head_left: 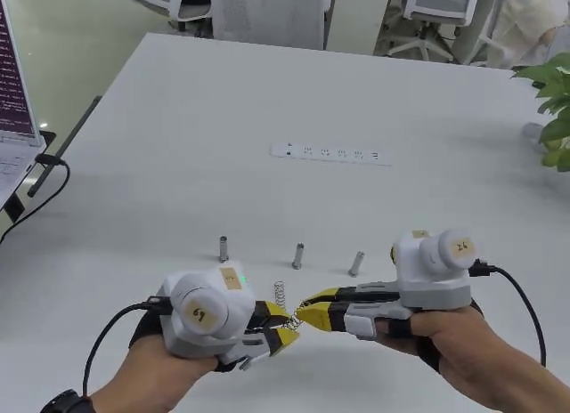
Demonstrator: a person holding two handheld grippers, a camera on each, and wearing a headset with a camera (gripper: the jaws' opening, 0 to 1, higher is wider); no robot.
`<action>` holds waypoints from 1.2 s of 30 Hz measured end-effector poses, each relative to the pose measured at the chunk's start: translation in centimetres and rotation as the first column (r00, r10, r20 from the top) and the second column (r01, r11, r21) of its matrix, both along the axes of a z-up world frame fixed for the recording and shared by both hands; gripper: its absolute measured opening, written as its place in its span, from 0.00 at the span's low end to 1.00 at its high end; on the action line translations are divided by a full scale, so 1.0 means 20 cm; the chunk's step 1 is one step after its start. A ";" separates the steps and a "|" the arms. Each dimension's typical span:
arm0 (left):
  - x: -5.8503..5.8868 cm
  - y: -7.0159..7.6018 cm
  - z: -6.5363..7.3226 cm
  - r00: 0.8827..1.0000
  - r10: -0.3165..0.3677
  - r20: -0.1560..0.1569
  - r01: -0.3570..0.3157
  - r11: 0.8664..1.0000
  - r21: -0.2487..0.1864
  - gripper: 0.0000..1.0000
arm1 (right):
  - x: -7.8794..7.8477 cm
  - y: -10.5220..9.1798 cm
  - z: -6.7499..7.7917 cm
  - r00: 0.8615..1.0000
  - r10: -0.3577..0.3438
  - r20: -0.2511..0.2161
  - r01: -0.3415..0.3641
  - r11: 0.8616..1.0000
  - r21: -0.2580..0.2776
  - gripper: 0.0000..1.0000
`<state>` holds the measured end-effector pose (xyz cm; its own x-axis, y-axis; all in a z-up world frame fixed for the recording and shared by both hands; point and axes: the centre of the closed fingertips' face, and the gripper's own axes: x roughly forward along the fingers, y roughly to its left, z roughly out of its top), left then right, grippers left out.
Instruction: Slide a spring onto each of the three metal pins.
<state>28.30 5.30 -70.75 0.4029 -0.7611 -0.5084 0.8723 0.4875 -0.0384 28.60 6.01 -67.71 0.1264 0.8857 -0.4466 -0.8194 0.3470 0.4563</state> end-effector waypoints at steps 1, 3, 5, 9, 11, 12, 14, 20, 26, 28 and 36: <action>0.00 0.00 0.00 1.000 0.004 -0.003 -0.004 1.000 -0.008 0.03 | 0.00 0.00 0.00 1.000 0.000 0.002 0.000 1.000 -0.002 0.08; 0.00 -0.01 0.01 1.000 0.006 -0.007 -0.006 1.000 -0.019 0.03 | 0.00 0.00 0.01 1.000 0.001 0.009 -0.001 1.000 -0.005 0.08; 0.01 -0.01 0.01 1.000 0.005 -0.004 -0.005 1.000 -0.022 0.02 | 0.01 -0.01 0.02 1.000 0.004 0.013 -0.004 1.000 -0.012 0.08; 0.01 -0.02 0.02 1.000 0.001 -0.003 -0.001 1.000 -0.029 0.02 | 0.01 -0.01 0.03 1.000 0.012 0.020 -0.011 1.000 -0.020 0.08; 0.00 -0.03 0.03 1.000 -0.004 -0.004 0.003 0.999 -0.036 0.02 | 0.00 -0.02 0.04 0.999 0.021 0.026 -0.021 0.999 -0.025 0.08; 0.00 -0.03 0.04 1.000 -0.006 -0.002 0.006 0.999 -0.038 0.02 | 0.00 -0.02 0.04 0.999 0.030 0.034 -0.029 0.999 -0.032 0.08; 0.00 -0.04 0.06 1.000 -0.018 0.010 0.019 0.999 -0.039 0.02 | -0.01 -0.03 0.06 0.997 0.058 0.051 -0.055 0.997 -0.051 0.08; 0.01 -0.05 0.10 0.999 -0.027 0.037 0.029 0.998 -0.048 0.01 | -0.01 -0.04 0.10 0.984 0.142 0.110 -0.130 0.985 -0.112 0.09; 0.02 -0.08 0.15 0.998 -0.043 0.054 0.047 0.997 -0.066 0.01 | -0.01 -0.05 0.14 0.961 0.236 0.145 -0.207 0.960 -0.188 0.13; 0.02 -0.08 0.16 0.997 -0.048 0.055 0.052 0.996 -0.074 0.01 | -0.01 -0.05 0.16 0.954 0.256 0.155 -0.222 0.953 -0.205 0.14; 0.01 -0.10 0.19 0.996 -0.066 0.059 0.072 0.993 -0.093 0.01 | -0.02 -0.10 0.19 0.921 0.351 0.169 -0.295 0.912 -0.284 0.15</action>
